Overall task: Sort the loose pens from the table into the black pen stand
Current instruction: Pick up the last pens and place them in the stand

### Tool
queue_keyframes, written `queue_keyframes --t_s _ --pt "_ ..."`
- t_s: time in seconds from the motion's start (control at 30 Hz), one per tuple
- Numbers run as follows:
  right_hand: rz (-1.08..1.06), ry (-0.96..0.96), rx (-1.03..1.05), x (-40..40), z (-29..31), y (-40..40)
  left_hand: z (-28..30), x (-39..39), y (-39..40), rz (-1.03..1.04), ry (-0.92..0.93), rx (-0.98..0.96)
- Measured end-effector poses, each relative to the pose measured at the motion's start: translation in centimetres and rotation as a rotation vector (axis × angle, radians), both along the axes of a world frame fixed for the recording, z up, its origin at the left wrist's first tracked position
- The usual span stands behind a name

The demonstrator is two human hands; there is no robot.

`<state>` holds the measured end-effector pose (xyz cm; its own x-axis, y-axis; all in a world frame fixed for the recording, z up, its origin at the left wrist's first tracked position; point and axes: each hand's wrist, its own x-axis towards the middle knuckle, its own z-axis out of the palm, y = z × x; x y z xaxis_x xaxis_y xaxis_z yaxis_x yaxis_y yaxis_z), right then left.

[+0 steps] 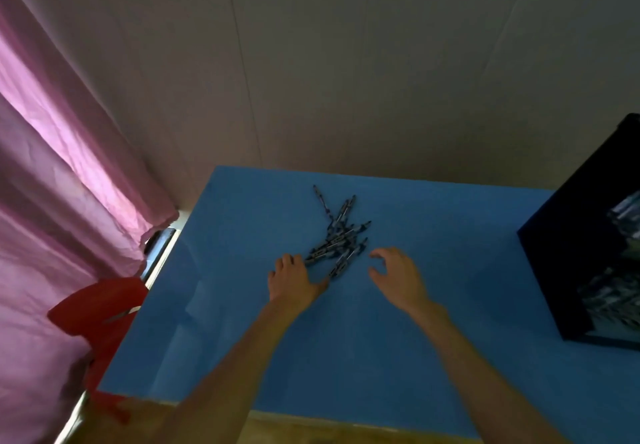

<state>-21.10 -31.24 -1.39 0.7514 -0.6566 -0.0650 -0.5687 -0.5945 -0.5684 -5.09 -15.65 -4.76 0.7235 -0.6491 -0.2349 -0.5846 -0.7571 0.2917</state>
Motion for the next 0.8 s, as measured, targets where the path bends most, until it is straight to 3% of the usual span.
queue_keyframes --t_s 0.23,0.33,0.8 --pt "-0.058 0.009 0.012 -0.1 -1.9 -0.4 -2.2 -0.1 -1.0 0.037 -0.115 -0.072" --pt "-0.077 0.008 0.011 -0.2 -2.5 -0.7 -2.7 -0.2 -1.6 -0.043 -0.163 -0.128" --pt "-0.086 -0.006 0.023 -0.4 -4.0 -1.1 -2.9 0.7 -4.4 -0.225 0.126 -0.003"
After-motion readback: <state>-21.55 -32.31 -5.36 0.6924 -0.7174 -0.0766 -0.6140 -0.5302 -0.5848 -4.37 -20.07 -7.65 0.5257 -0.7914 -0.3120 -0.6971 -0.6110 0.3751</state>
